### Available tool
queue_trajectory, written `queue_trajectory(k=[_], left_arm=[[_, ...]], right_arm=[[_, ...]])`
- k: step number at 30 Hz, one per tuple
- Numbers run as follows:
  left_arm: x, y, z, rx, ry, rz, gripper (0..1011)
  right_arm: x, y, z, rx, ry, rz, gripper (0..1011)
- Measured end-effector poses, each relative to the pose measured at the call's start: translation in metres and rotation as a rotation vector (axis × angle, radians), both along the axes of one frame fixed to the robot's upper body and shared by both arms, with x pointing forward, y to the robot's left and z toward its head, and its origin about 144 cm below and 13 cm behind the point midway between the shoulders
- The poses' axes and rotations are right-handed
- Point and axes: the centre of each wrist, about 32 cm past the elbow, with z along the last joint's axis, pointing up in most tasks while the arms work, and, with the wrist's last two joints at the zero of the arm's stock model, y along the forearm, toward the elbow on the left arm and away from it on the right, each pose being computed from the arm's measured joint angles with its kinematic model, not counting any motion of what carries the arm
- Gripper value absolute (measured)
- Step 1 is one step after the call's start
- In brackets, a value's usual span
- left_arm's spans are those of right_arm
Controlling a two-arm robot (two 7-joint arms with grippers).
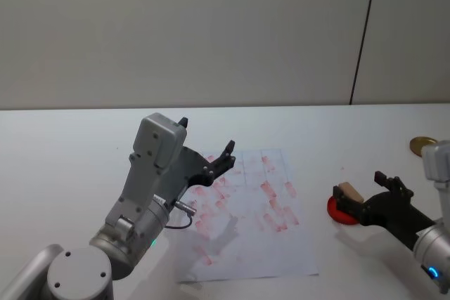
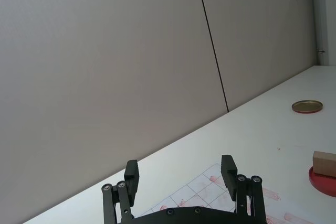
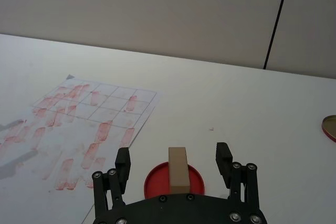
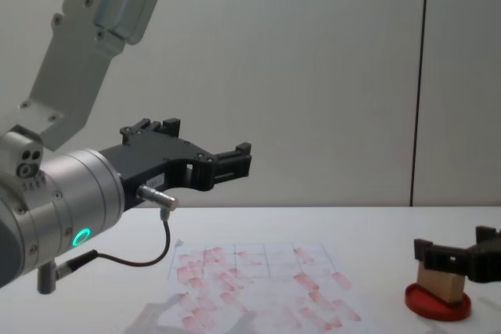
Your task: Use the one hand to pick up the stamp and affix it onto the A4 paper.
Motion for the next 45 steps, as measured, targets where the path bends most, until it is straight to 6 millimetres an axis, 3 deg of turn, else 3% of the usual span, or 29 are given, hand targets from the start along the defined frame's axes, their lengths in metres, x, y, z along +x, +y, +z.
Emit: queue_trajectory(k=[19,29,40,45], left_arm=[[0.0,0.0,0.0,0.0,0.0,0.0,993],[0.0,0.0,0.0,0.0,0.0,0.0,993],[0.0,0.0,0.0,0.0,0.0,0.0,993],[0.0,0.0,0.0,0.0,0.0,0.0,993]], right_arm=[[0.012,-0.001,-0.014,0.011,0.058,-0.009,994],[0.016,-0.002,-0.02,0.016,0.079,-0.007,731],[0.019,-0.002,-0.024,0.022,0.079,-0.006,347],[0.019,-0.003,-0.025,0.025,0.069,-0.004,223]])
